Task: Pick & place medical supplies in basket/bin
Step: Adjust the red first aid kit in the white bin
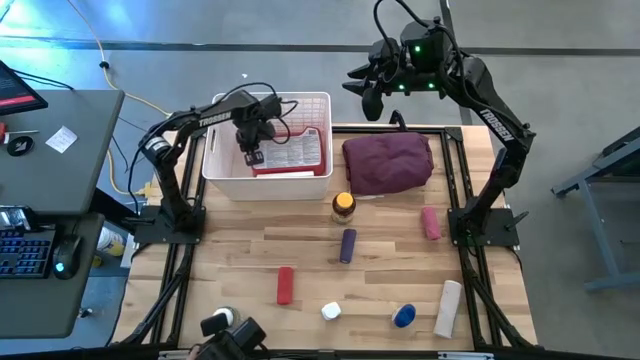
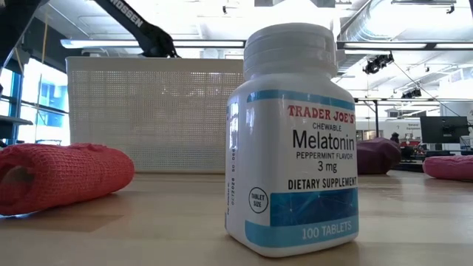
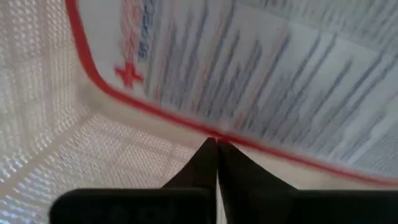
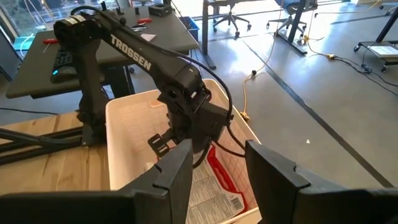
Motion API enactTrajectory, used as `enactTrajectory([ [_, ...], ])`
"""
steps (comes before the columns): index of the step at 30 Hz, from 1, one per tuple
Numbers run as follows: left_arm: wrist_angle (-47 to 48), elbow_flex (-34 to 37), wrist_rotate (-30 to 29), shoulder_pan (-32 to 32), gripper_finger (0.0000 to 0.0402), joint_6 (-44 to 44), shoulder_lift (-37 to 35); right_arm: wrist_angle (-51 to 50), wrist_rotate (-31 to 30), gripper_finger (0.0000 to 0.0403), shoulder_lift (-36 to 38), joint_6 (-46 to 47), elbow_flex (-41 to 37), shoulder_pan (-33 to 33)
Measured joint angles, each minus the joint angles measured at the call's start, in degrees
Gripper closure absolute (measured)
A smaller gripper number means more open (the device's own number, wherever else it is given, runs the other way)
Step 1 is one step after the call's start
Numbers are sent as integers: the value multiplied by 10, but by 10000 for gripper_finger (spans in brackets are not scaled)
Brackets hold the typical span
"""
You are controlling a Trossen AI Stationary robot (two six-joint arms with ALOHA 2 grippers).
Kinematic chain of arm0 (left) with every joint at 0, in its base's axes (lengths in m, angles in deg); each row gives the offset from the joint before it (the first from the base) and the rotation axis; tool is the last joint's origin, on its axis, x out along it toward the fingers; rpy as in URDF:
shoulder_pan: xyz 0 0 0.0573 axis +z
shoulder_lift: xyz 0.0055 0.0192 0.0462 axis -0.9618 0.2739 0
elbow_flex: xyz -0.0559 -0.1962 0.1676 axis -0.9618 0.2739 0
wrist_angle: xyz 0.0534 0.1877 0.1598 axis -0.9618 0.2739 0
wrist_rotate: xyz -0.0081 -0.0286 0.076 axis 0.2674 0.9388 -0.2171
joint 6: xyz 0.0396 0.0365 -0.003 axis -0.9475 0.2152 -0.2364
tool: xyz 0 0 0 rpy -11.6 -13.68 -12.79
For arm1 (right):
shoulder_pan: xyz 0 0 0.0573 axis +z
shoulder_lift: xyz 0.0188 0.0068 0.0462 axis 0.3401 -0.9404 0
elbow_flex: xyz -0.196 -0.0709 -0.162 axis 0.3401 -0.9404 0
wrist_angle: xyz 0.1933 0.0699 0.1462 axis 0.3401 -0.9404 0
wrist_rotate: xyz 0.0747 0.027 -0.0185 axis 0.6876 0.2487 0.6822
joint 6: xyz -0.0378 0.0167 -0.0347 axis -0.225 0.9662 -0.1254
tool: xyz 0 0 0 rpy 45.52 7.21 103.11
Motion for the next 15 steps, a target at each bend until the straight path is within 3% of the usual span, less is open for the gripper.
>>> enactTrajectory([
  [6, -8, 0, 1, -11, 379, 2, 0, 0, 0, 263, 0, -1, 0, 0],
  [12, -25, 0, -8, -13, 322, 17, -1, -5, 1, 263, 0, -1, 0, 0],
  [15, -31, 0, -22, -13, 313, 19, -1, -6, 3, 263, 0, -1, 0, 0],
])
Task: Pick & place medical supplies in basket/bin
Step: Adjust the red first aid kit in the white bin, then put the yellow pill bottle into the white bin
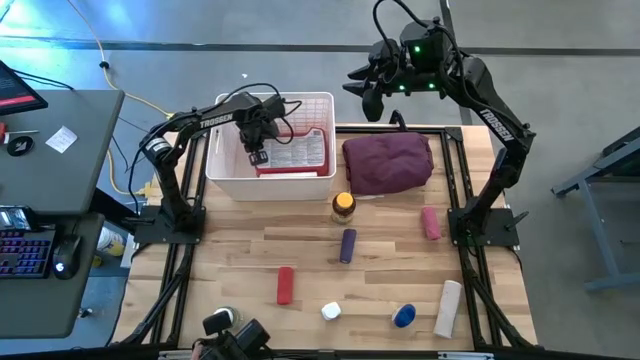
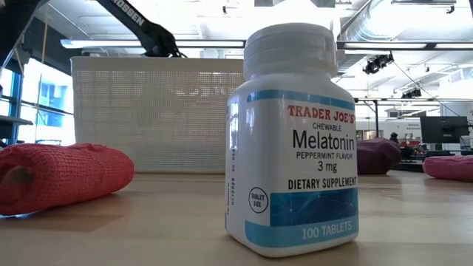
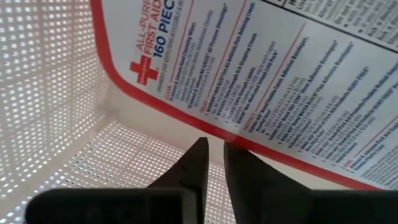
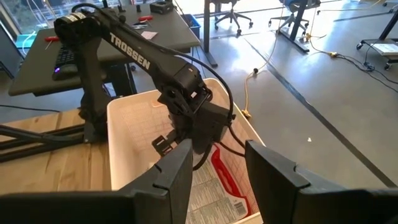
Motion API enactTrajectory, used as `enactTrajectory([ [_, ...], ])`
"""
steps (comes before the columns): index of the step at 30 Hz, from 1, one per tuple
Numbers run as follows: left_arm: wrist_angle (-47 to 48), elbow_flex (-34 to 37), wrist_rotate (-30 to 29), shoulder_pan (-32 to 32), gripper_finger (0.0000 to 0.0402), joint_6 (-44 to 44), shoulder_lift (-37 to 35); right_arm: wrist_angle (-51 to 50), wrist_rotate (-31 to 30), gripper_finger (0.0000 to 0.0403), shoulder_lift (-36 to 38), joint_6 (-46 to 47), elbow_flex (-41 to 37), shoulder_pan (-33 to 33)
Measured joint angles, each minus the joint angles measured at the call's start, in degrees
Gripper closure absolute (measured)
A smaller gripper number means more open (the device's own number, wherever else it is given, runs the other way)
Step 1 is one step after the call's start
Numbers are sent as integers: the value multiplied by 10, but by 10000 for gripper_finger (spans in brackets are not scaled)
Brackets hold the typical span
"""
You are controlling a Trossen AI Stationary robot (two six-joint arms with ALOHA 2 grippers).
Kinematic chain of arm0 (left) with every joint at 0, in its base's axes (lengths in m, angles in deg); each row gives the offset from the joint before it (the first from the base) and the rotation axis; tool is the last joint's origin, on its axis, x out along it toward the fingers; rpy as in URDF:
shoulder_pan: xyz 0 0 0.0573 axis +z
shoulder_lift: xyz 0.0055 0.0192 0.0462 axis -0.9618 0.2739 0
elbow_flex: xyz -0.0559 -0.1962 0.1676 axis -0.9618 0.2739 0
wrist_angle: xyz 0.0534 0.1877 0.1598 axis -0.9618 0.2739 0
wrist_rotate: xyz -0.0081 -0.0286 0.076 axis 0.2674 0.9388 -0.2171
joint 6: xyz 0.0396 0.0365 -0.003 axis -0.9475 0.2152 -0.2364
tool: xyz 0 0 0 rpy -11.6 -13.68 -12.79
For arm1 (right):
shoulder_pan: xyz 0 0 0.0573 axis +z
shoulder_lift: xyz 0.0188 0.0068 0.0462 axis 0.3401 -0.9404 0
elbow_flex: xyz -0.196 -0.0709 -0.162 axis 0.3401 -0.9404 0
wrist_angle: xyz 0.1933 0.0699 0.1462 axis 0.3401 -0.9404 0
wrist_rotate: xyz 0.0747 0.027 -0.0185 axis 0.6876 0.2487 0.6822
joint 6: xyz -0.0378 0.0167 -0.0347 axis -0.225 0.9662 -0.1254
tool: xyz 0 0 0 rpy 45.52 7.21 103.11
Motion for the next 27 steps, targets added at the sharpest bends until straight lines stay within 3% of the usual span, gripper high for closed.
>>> enactTrajectory([
  [10, -7, 0, -11, 0, 348, 28, -1, -15, 0, 263, 0, 1, 0, 0],
  [17, 54, -39, -13, 1, 371, 67, -1, -15, 0, 263, 0, 1, 0, 0],
  [27, 129, -159, 5, -4, 334, 122, -2, -27, -1, 263, 0, 2, 0, 0],
])
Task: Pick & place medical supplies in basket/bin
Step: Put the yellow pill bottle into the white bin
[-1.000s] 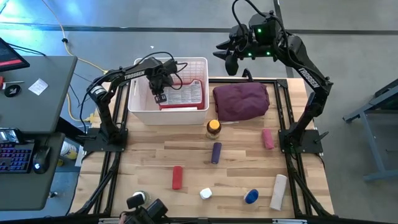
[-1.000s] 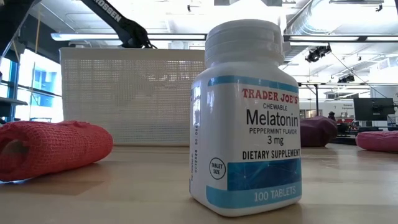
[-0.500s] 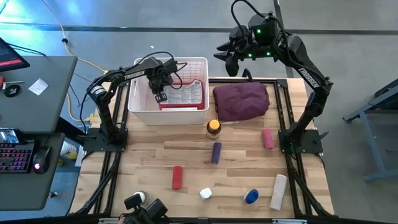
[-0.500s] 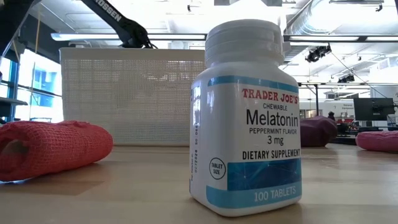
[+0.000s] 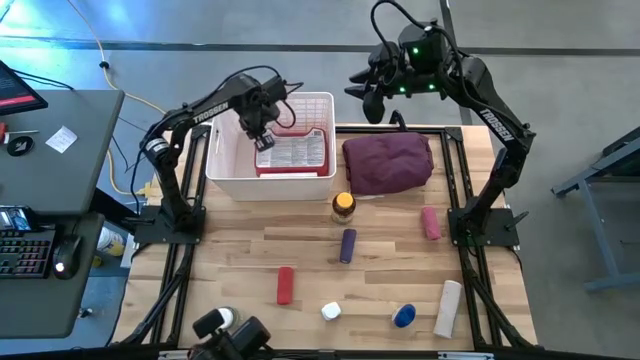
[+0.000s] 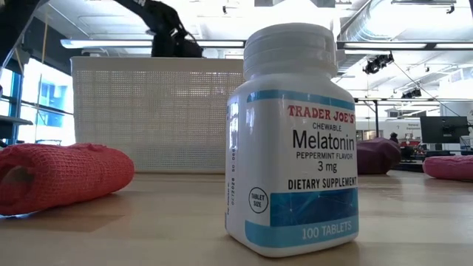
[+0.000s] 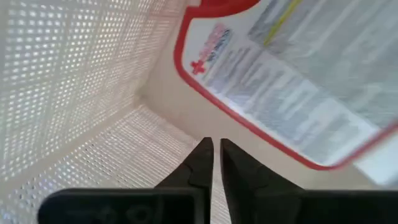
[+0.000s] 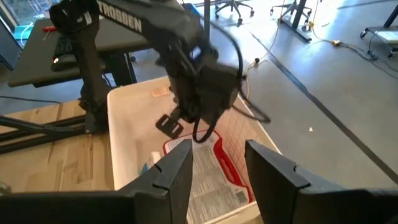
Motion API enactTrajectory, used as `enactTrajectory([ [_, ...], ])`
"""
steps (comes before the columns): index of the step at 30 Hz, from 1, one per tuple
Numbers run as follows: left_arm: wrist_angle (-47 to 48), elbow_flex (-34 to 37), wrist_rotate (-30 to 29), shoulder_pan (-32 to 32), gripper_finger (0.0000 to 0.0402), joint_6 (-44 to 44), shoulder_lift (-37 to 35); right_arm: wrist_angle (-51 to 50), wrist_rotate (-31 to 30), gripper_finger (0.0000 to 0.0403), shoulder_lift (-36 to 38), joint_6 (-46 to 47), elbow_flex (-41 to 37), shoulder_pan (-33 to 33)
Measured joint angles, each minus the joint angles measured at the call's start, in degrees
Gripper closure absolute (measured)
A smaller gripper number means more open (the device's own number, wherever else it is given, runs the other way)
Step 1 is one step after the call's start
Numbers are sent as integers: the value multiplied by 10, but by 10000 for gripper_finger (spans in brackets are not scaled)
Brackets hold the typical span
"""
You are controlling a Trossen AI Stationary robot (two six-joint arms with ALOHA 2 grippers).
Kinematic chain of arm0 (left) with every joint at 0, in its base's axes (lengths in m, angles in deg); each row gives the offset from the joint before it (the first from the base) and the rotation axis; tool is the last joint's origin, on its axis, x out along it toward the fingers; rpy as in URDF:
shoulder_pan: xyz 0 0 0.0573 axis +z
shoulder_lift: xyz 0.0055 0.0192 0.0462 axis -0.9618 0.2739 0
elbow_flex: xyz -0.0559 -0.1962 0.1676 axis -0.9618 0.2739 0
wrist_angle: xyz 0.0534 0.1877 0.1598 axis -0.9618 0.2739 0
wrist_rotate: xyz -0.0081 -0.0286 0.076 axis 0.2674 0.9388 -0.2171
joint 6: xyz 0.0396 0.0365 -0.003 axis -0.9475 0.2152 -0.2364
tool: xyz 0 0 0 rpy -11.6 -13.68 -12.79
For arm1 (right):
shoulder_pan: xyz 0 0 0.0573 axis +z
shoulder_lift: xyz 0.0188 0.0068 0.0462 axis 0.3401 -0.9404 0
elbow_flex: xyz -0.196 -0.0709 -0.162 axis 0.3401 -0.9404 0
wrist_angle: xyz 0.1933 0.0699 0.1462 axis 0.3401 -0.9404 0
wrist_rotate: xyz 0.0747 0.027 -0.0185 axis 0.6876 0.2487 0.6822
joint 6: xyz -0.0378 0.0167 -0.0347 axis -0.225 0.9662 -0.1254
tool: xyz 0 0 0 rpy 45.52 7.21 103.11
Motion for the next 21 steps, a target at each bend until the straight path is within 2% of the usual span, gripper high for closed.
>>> enactTrajectory([
  [5, 28, -59, 43, -2, 331, 38, 0, -19, 12, 263, 0, 3, 0, 0],
  [10, 44, -110, 57, -20, 330, 56, -2, -30, 33, 263, 0, 11, 0, 0],
  [21, 49, -188, 75, -118, 330, 41, -7, -133, 64, 263, 19, 24, 0, 0],
])
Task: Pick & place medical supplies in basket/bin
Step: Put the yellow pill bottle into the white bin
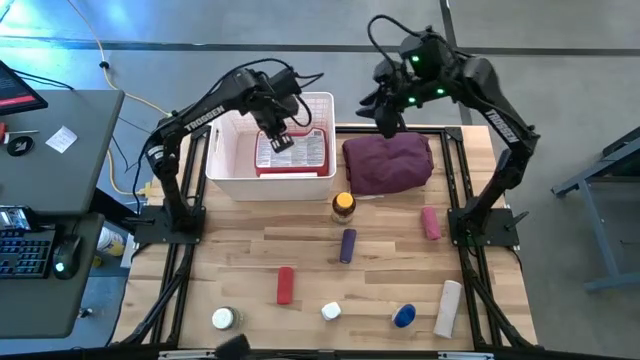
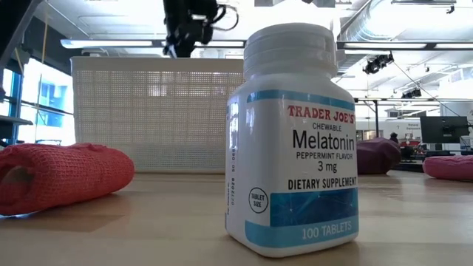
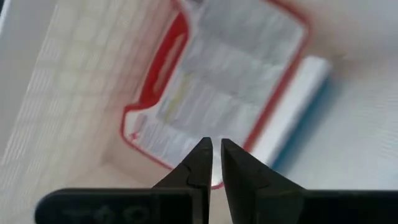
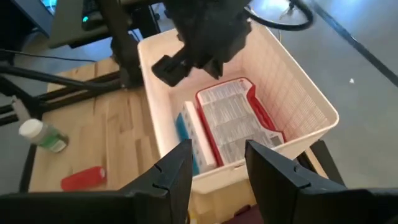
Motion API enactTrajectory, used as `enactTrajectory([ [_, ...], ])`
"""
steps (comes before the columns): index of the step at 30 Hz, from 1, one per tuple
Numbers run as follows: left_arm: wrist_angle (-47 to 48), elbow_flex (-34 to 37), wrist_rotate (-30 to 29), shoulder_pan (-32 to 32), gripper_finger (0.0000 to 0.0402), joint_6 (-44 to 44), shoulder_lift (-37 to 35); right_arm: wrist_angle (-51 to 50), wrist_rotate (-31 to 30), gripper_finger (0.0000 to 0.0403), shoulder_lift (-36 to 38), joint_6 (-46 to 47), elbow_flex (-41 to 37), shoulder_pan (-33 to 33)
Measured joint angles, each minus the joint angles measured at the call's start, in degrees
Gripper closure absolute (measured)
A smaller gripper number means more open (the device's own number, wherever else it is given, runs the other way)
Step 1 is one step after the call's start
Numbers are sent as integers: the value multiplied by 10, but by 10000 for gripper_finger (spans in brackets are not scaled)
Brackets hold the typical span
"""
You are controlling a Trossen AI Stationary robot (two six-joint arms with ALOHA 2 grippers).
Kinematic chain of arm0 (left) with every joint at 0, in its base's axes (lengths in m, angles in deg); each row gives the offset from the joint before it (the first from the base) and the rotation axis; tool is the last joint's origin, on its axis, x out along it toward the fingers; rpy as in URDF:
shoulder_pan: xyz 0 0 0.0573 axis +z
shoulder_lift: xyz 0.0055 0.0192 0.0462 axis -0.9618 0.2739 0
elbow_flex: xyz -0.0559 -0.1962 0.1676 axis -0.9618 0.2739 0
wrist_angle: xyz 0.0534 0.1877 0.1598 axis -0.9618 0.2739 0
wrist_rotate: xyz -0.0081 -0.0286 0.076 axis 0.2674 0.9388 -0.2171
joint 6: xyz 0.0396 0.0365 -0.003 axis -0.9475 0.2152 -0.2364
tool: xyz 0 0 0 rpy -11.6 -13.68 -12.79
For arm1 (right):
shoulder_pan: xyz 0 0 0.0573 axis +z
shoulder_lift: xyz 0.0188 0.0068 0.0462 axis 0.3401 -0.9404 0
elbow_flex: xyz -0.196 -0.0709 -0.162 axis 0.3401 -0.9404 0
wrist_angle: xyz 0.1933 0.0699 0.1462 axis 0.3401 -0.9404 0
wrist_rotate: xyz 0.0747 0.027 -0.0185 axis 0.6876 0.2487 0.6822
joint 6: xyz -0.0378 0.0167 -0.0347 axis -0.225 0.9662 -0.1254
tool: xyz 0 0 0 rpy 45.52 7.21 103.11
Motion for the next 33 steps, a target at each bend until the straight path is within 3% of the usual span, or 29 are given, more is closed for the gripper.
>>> enactTrajectory([
  [5, -10, -32, 4, -56, 330, -8, -1, -16, 0, 263, 40, 4, 0, 0],
  [13, -127, -82, 120, -149, 330, -26, -6, -62, -3, 263, 94, 10, 0, 0],
  [18, -199, -85, 106, -206, 322, -69, -6, -120, -7, 263, 120, 109, 0, 9],
  [24, -205, -85, 101, -238, 254, -100, -5, -186, -88, 263, 135, 204, 0, 80],
  [33, -205, -85, 82, -286, 105, -122, 49, -115, -171, 263, 128, 345, 0, 200],
])
